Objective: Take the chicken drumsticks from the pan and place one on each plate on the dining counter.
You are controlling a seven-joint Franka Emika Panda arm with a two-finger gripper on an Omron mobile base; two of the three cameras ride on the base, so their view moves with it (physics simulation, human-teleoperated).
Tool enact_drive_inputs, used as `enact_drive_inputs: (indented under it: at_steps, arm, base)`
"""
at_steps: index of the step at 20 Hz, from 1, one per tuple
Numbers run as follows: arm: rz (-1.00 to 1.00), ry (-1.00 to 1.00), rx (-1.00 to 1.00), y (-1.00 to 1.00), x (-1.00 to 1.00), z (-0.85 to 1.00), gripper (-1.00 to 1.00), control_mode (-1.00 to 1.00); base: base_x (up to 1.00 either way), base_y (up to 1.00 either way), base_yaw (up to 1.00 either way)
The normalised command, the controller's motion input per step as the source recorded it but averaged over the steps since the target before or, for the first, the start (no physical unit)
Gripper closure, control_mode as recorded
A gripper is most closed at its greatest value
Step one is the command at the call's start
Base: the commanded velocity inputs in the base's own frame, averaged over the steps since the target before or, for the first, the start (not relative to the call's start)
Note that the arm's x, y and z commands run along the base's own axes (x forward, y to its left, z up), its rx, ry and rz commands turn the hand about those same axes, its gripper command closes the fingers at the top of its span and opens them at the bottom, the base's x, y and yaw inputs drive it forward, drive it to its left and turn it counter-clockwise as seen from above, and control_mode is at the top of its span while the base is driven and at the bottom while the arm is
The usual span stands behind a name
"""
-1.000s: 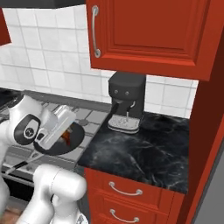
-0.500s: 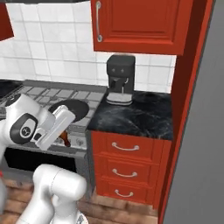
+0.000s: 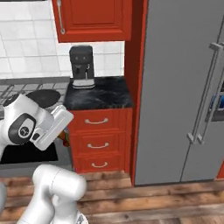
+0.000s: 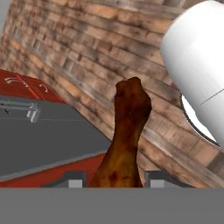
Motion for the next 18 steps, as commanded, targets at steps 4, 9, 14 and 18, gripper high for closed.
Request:
enact_drive_inputs:
  at_steps: [4,9,14,18]
  arm:
    - [0.0,0.0,0.0,0.0,0.0,0.0,1.0,1.0]
    - [0.0,0.0,0.0,0.0,0.0,0.0,1.0,1.0]
    - [0.0,0.0,0.0,0.0,0.0,0.0,1.0,1.0]
    - [0.0,0.0,0.0,0.0,0.0,0.0,1.0,1.0]
  base:
    - [-0.82,0.23,-0.59]
    - [-0.86,0.21,-0.54]
    - [-0.9,0.18,-0.46]
    - [-0.96,0.02,-0.36]
